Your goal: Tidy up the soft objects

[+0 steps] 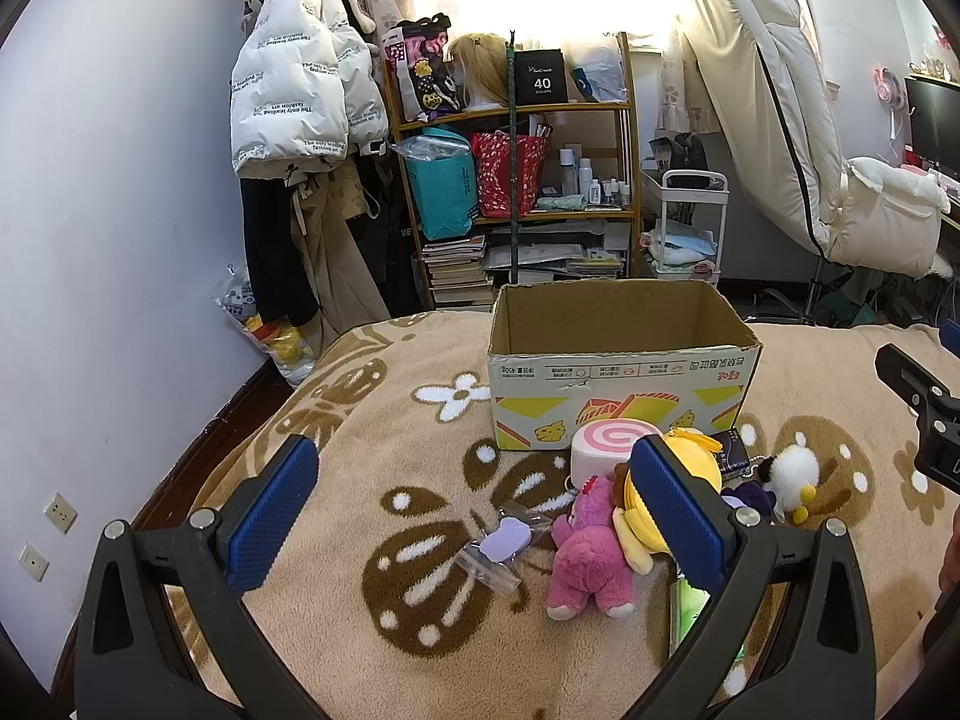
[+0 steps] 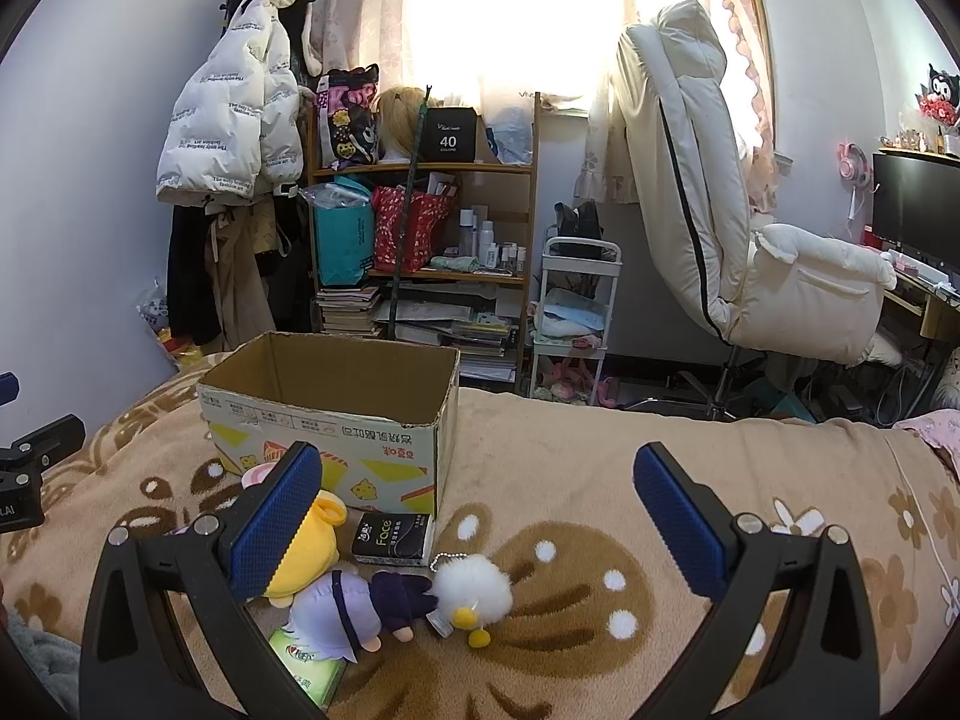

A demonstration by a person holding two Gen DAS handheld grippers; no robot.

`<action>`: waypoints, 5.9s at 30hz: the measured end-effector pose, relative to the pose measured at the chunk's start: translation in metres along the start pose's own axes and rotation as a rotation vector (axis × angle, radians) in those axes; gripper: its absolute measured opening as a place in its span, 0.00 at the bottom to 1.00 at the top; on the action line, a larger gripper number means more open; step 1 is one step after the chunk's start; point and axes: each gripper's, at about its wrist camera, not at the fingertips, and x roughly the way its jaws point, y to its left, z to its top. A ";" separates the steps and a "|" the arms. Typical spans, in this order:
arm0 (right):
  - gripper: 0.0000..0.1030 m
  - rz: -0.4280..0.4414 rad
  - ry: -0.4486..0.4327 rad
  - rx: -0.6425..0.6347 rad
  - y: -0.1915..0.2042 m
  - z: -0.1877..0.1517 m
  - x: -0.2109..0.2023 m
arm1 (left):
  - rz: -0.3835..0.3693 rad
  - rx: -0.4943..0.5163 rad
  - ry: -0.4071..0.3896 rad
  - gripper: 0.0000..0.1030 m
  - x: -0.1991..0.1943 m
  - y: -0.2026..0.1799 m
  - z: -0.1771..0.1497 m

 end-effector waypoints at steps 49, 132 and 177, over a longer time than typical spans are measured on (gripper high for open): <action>1.00 -0.007 0.005 -0.008 0.002 -0.003 0.002 | 0.006 0.000 0.005 0.99 0.002 0.010 0.002; 0.35 0.142 0.767 0.118 -0.019 -0.100 0.193 | -0.018 -0.069 0.718 0.66 0.217 0.003 -0.065; 0.34 0.261 0.471 0.162 -0.018 -0.049 0.121 | -0.048 -0.074 0.388 0.31 0.122 0.002 -0.016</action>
